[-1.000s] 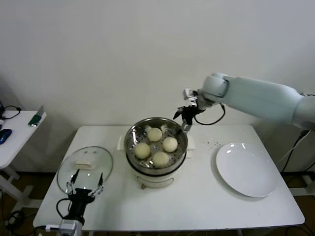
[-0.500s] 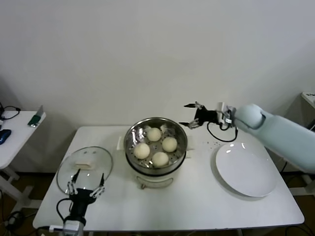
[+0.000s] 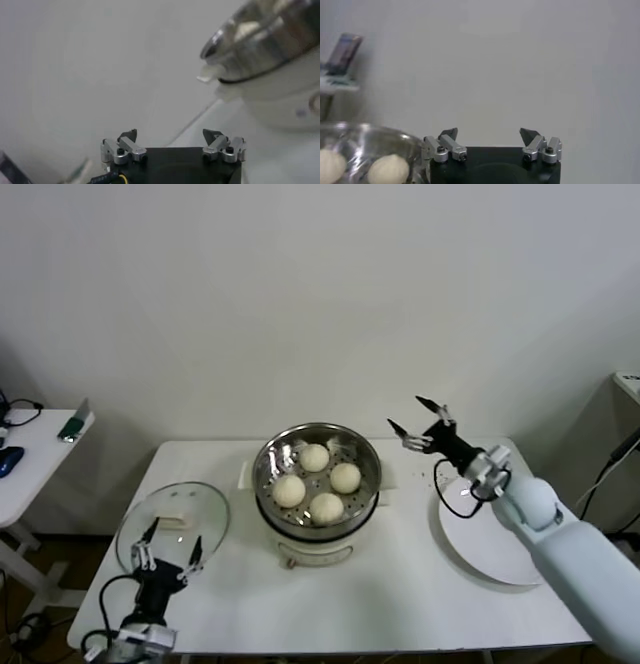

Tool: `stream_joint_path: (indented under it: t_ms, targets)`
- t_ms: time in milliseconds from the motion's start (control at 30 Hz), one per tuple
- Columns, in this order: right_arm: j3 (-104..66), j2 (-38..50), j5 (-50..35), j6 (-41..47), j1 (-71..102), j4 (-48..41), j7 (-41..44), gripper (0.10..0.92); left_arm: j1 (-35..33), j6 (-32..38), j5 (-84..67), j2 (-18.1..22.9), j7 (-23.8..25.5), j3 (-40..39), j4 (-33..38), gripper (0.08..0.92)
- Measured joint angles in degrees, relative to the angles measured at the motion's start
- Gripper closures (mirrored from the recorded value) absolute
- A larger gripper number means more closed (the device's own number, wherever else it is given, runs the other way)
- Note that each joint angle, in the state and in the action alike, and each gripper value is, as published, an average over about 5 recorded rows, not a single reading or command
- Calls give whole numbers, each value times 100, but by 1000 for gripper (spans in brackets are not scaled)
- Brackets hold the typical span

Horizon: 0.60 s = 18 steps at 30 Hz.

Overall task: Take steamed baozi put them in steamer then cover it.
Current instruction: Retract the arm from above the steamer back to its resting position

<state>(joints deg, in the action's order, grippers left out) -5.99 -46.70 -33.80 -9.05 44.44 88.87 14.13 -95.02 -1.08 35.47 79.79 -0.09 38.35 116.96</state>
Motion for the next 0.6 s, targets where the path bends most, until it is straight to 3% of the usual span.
stream_joint_path:
  t_ms: [267,600]
  targets:
    - [-1670,-766,125,-51,1702,390,-130,203,277,-100,2260,-214,14,-20,-278,177]
    - [-2870,-1496,310,44,3145,675,-138,203,994,29,4167,-361,-248,-1,-1324,177]
